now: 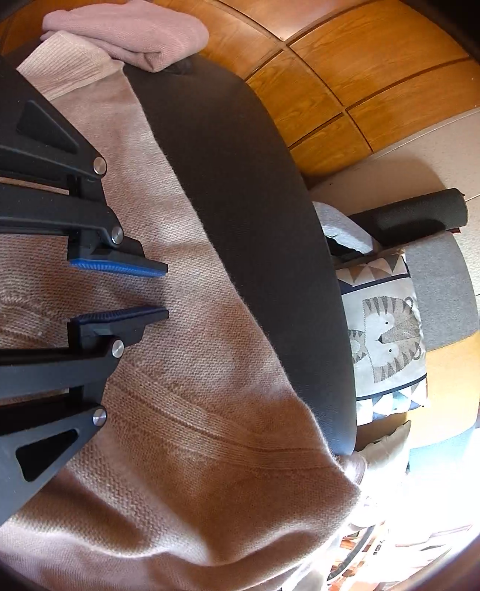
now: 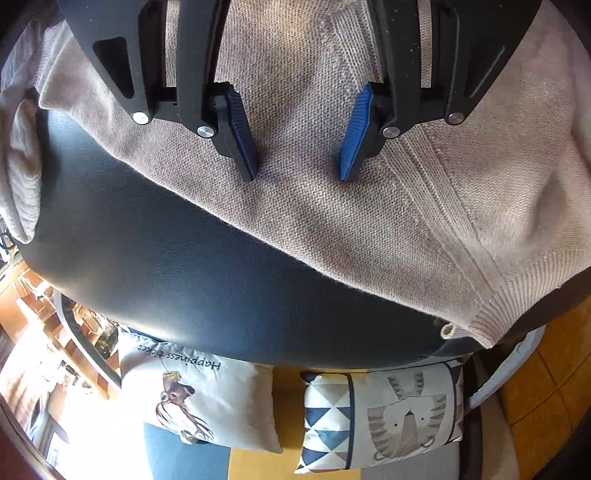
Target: Fold clothes
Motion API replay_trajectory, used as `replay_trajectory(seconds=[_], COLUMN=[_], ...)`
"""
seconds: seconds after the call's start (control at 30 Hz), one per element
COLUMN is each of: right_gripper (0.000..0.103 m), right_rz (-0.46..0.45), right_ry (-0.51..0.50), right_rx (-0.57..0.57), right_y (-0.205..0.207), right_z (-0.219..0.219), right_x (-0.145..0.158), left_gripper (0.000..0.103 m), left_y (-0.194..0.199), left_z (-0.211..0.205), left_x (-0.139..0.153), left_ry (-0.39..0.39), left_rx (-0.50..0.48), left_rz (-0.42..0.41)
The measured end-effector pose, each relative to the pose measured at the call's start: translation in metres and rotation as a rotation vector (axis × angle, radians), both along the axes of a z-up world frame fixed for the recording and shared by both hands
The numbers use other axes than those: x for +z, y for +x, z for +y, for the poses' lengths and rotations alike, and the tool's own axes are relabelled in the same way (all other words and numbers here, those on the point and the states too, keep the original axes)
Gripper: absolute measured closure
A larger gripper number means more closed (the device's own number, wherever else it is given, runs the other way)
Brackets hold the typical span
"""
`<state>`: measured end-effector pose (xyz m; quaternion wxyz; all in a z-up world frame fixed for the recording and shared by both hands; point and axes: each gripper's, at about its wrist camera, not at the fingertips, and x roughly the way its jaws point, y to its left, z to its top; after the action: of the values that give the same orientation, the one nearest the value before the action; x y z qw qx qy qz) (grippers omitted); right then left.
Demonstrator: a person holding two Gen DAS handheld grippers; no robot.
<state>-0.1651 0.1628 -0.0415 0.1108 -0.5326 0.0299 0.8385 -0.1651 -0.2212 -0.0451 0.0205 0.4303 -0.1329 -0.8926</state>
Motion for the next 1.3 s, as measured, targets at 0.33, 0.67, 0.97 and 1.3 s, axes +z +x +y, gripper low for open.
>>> replay_trajectory(seconds=[0.33,0.67,0.97,1.3], right_gripper=[0.042,0.042,0.042,0.042], right_rz=[0.014,0.011,0.121,0.133], right_ry=[-0.013,-0.011,-0.068,-0.347], right_rx=[-0.108,-0.161,0.145,0.006], right_y=[0.013,0.025,0.046,0.16], right_z=[0.043,0.042,-0.061,-0.047], right_x=[0.001,0.008,0.041,0.033], left_gripper=[0.087,0.087,0.087,0.086], left_y=[-0.013,-0.039,-0.005,0.062], left_z=[0.01,0.034,0.039,-0.005], left_x=[-0.004,-0.013,0.007,0.009], left_ry=[-0.096,-0.364,-0.004,0.233], left_rx=[-0.037,-0.135,-0.15,-0.11], left_rz=[0.031,0.036,-0.035,-0.122])
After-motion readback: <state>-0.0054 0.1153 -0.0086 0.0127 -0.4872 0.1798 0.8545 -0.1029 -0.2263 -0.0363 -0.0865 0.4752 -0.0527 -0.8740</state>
